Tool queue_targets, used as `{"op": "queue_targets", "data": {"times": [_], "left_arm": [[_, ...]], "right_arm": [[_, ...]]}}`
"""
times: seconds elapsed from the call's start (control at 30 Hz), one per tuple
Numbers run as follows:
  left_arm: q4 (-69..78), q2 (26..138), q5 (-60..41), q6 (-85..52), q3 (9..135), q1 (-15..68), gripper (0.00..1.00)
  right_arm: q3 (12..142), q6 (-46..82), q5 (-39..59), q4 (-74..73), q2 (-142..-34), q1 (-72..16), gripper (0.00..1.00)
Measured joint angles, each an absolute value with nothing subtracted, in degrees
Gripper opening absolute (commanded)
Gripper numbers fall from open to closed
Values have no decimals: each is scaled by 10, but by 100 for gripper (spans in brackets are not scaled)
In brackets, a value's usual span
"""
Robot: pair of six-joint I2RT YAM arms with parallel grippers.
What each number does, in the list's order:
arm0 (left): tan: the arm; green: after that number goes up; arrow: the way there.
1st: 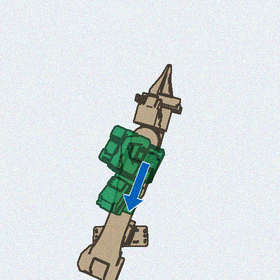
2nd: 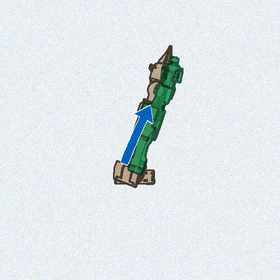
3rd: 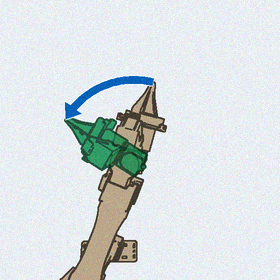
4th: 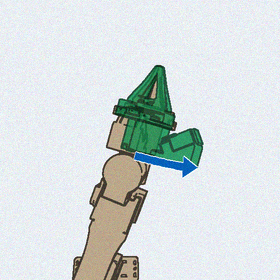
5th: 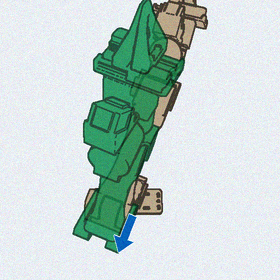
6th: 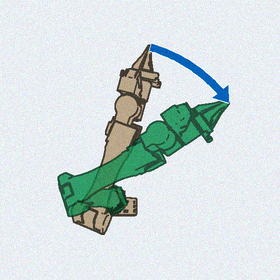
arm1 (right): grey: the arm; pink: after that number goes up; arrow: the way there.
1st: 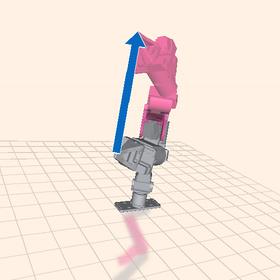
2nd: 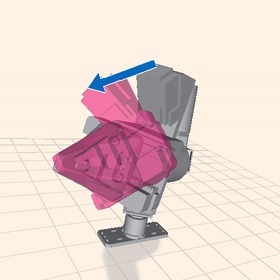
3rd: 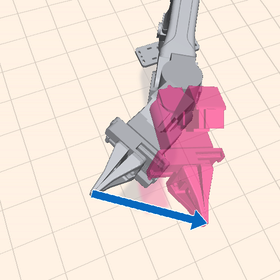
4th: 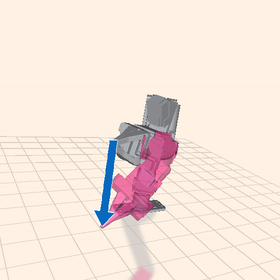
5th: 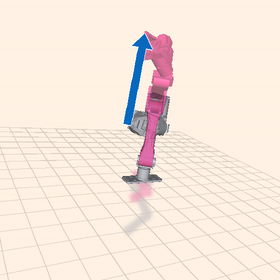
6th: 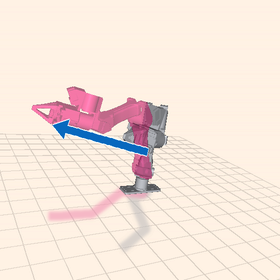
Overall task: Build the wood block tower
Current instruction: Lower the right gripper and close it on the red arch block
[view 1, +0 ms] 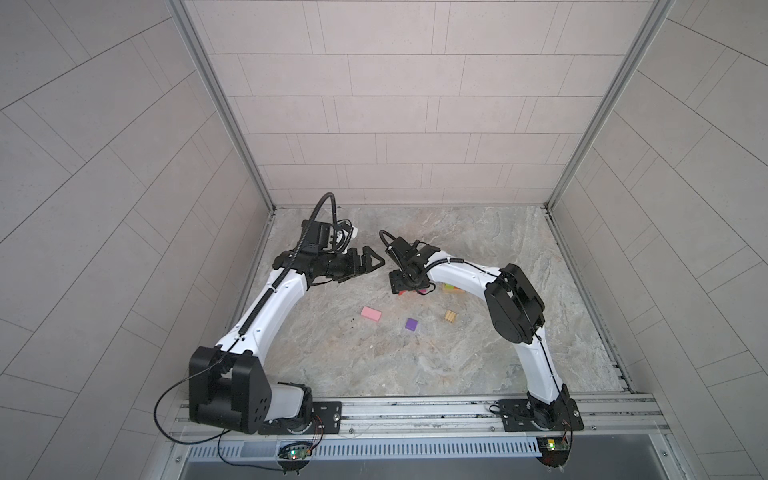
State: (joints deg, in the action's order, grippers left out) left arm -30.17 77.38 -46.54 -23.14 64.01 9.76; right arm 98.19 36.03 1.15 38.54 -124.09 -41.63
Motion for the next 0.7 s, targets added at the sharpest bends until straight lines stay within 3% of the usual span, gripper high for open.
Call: {"op": "queue_targets", "data": {"times": [0.7], "left_arm": [[-292, 774, -472, -239, 636, 98, 100]], "right_arm": [[999, 356, 5, 407, -1254, -418, 64]]}}
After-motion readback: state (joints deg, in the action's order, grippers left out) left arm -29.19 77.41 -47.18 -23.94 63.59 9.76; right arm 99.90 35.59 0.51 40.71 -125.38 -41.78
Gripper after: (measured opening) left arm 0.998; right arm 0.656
